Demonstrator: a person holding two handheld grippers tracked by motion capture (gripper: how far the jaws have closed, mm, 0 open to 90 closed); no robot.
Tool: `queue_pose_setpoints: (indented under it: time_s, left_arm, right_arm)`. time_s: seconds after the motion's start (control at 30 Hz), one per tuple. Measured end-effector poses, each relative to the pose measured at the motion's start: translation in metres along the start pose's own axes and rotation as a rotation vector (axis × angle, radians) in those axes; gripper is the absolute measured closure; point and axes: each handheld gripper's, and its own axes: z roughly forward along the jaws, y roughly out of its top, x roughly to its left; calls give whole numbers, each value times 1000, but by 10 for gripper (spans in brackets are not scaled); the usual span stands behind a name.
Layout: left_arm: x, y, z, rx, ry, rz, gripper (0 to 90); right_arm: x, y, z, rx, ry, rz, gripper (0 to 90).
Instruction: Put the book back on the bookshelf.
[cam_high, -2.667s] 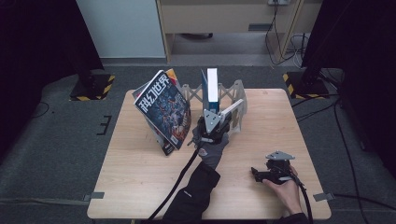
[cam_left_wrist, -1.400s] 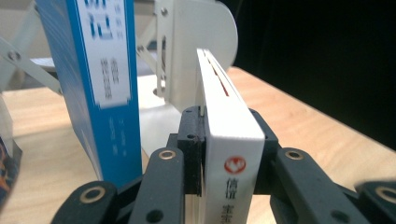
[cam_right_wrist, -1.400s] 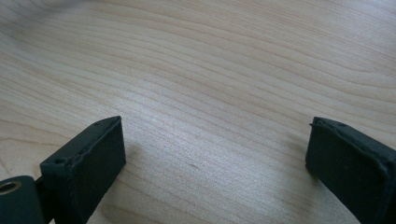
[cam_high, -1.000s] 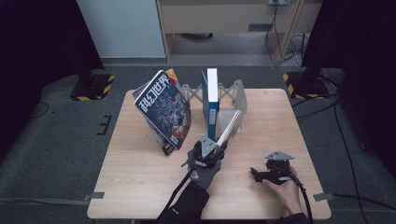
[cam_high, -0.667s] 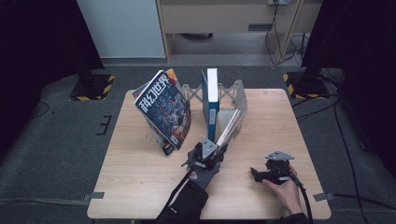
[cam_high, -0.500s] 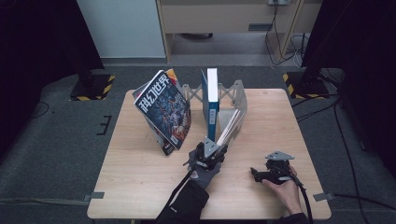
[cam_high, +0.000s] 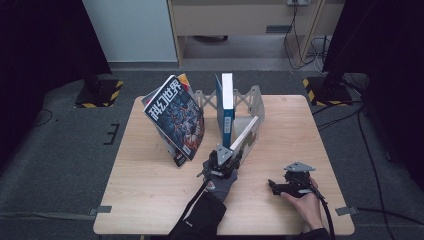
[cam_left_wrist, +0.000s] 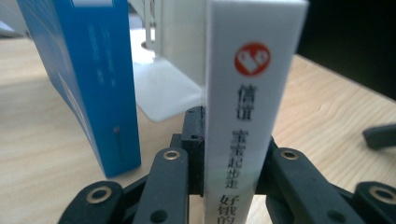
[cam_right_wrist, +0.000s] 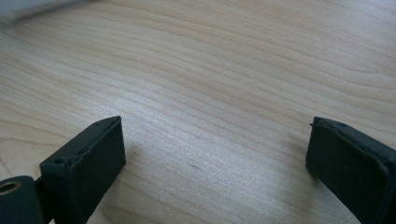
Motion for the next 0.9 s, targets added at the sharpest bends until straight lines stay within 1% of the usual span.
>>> queue_pose_setpoints:
  time_s: [0.1,0.2,0.27,0.33,0.4,0.47,0.53,0.6,0.67,0.77,0.8,0.87,0.9]
  left_arm:
    - [-1,9,-2,-19,5,-2,745]
    - [-3,16,-1,-34,31,11,744]
    - [-4,19,-1,-41,37,4,745]
    - [-5,23,-1,-59,45,-4,744]
    - [-6,28,1,-70,68,6,744]
    - [-7,34,4,-82,77,2,744]
    - [-8,40,7,-95,78,0,744]
    - [-8,46,14,-100,96,5,744]
    - [-6,50,23,-102,109,-7,743]
    - [-5,50,32,-98,127,-18,743]
    - [-6,49,35,-96,128,-14,743]
    - [-7,47,40,-91,143,-9,742]
    - [-6,45,42,-86,146,-18,742]
  right_arm:
    - [0,0,0,-1,0,-2,51]
    - [0,0,0,-1,0,-1,52]
    - [0,0,0,0,0,0,52]
    - [0,0,0,-2,1,-3,52]
    - [0,0,0,-2,1,-3,52]
    - [0,0,0,-3,0,-4,52]
    - [0,0,0,-4,1,-5,52]
    - [0,0,0,-4,2,-3,52]
    - [0,0,0,-2,3,-6,52]
    - [0,0,0,-3,4,-5,52]
    - [0,0,0,-4,7,-6,52]
    - [1,0,0,-4,7,-3,52]
    - [1,0,0,-3,7,0,52]
